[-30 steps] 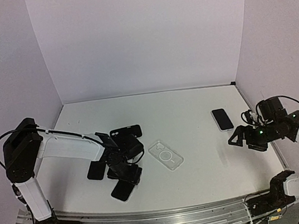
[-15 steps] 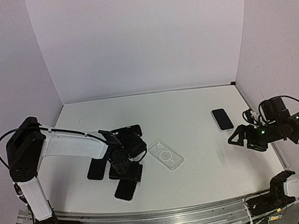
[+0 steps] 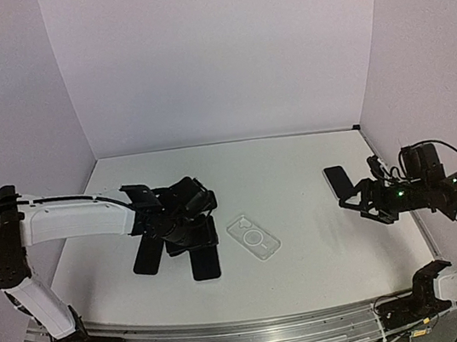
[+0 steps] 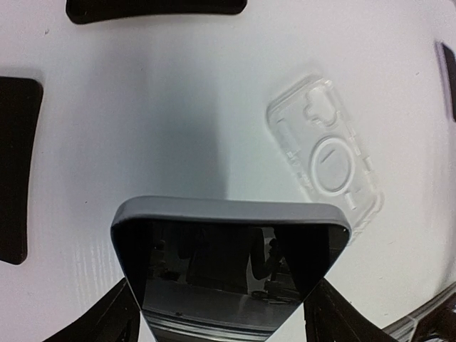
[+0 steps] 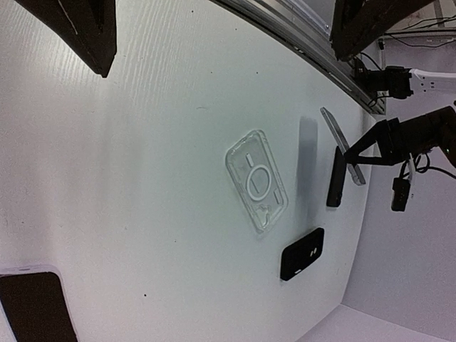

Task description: Put the phone into the phone case

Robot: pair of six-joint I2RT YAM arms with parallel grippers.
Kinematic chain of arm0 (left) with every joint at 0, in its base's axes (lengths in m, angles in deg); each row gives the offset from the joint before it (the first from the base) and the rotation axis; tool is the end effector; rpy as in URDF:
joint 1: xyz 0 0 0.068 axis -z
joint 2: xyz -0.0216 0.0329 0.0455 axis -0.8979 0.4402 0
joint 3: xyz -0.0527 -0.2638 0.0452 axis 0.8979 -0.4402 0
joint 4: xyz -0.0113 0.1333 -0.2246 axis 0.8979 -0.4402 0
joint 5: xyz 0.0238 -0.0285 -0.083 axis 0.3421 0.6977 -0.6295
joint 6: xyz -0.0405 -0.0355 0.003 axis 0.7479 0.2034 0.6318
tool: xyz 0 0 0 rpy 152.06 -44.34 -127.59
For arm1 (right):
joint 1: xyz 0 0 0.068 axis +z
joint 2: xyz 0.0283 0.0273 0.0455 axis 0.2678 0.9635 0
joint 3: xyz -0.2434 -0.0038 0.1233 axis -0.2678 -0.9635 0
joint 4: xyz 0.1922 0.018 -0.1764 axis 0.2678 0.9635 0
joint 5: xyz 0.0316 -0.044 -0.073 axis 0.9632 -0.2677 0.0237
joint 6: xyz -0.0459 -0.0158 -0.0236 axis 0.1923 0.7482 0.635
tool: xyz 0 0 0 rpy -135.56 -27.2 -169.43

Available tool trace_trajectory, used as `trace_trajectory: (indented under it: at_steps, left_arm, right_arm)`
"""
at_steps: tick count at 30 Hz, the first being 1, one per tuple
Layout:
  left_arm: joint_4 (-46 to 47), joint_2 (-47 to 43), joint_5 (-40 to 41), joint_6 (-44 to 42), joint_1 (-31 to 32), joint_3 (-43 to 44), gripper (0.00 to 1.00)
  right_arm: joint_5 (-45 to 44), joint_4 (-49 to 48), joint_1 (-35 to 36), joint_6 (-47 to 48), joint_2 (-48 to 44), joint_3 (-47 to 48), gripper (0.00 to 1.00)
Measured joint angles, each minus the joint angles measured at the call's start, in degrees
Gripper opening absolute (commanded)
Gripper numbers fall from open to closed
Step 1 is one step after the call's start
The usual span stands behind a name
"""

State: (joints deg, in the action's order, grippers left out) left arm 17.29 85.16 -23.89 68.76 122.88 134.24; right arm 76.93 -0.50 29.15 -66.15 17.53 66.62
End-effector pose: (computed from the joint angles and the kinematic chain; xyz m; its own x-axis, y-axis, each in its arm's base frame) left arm 0.1803 -0.2860 0.2193 -0.9138 -0.1035 -0.3928 0.0205 0.9540 -0.2990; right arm 0.1596 0.0549 0.2554 -0.7974 0.2413 -0.5531 -0.1932 0.7663 0.6128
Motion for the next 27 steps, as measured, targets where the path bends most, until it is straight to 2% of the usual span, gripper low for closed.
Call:
trace_trajectory:
  at_steps: [5, 10, 14, 21, 27]
  left_arm:
    - [4.1, -2.1, 1.3, 3.9, 0.0, -0.3, 0.00]
    - [6.8, -2.5, 3.8, 11.4, 0.0, -0.5, 0.00]
    - [9.8, -4.1, 5.8, 17.6, 0.0, -0.7, 0.00]
    - [19.5, -10.9, 8.5, 26.7, 0.0, -4.1, 0.00]
    - [24.2, -13.2, 8.6, 29.7, 0.0, -5.0, 0.00]
  right_arm:
    - [1.4, -6.1, 4.3, -0.9, 2.3, -1.1, 0.91]
    - [-1.3, -15.2, 18.3, -0.4, 7.6, -1.7, 0.90]
    - [-3.8, -26.0, 25.3, -0.7, 13.9, -1.7, 0.89]
    - [-8.9, -47.2, 32.9, -2.2, 27.3, -1.2, 0.88]
    - [-10.3, -58.5, 36.7, -1.5, 37.9, 4.0, 0.87]
